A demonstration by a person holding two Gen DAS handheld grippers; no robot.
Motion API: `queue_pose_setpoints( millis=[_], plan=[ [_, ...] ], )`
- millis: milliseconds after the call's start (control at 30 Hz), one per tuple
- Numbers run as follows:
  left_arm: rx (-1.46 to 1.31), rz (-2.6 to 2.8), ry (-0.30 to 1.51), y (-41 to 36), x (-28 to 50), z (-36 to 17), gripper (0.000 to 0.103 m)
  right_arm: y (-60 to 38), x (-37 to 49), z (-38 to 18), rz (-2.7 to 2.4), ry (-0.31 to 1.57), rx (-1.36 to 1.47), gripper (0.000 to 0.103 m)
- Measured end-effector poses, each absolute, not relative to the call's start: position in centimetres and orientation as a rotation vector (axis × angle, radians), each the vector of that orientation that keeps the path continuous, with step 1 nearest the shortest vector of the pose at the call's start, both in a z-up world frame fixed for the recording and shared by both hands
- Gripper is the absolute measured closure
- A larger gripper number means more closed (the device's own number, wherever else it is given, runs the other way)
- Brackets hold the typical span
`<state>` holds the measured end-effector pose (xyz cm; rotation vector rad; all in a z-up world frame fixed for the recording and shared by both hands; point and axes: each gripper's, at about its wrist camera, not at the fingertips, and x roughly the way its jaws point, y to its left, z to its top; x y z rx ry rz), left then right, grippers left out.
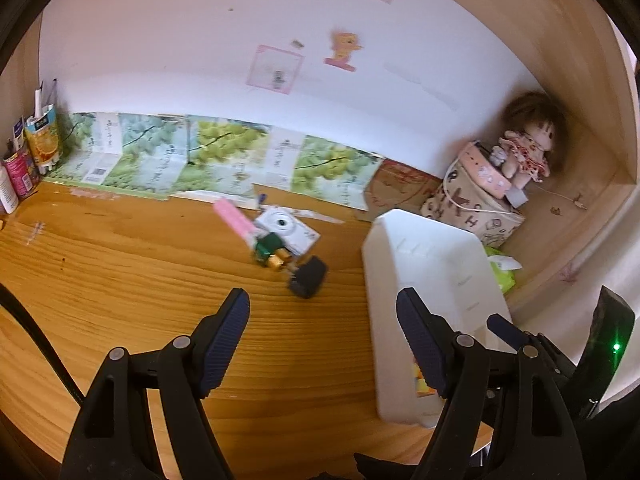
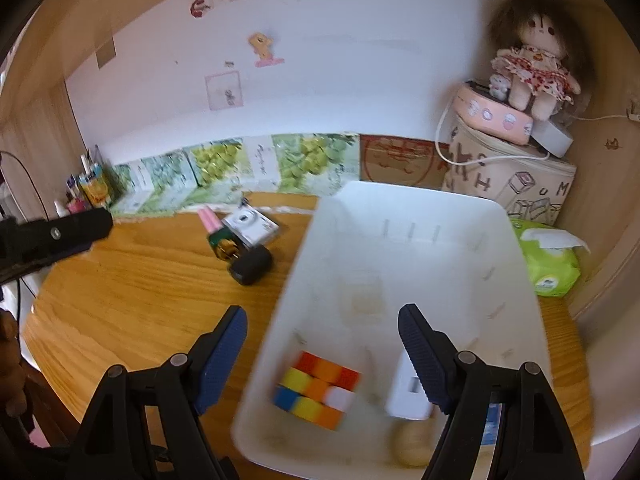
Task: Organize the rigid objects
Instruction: 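Withdraw both tools from the tray back over the desk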
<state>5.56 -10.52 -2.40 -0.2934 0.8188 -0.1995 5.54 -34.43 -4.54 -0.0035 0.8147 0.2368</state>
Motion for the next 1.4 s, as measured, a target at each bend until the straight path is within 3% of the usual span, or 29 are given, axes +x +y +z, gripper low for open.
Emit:
queue_pose_setpoints(
  millis=[633, 1400],
  plan=[
    [-0.237, -0.215, 0.874, 0.0, 8.6, -3.6, 0.024, -22.1, 5.3, -4.4, 0.226, 0.789, 0.101, 0.024],
    [-0.253, -0.243, 1.124, 1.1, 18.3, -4.1, 0.024, -18.5, 9.6, -4.8, 0.107, 0.755, 0.125, 0.024]
  ],
)
